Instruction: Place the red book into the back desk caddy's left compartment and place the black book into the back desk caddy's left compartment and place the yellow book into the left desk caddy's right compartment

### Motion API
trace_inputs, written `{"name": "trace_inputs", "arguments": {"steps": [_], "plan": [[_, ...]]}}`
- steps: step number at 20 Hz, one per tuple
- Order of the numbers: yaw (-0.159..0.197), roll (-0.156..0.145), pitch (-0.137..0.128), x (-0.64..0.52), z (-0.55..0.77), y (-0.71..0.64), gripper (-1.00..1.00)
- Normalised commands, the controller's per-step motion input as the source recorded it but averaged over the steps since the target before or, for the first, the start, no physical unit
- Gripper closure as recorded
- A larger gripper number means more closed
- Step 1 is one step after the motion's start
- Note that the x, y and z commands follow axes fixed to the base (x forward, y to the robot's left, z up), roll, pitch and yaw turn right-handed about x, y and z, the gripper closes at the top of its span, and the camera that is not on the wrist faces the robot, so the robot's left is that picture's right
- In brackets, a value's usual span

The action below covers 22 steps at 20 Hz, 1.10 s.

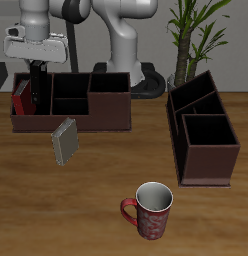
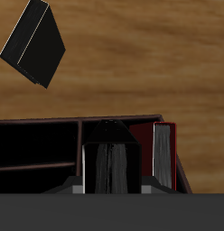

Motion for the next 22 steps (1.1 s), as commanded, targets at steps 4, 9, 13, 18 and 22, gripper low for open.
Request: {"name": "trace_inputs", "arguments": {"steps": [4,9,13,18,22], "plan": [[-0.019,0.005,0.026,-0.04,-0.12,0.02,1.00],[-0.017,0.006,0.038,-0.02,-0.17,0.05,1.00],[-0.025,-0.011,0.026,-0.02,-0.14,-0.01,1.00],[-0.052,-0.020,0.057,0.00,-0.18,-0.07,1.00],[0.016,-0.003,0.019,-0.09,-0.09,0.03,1.00]]}}
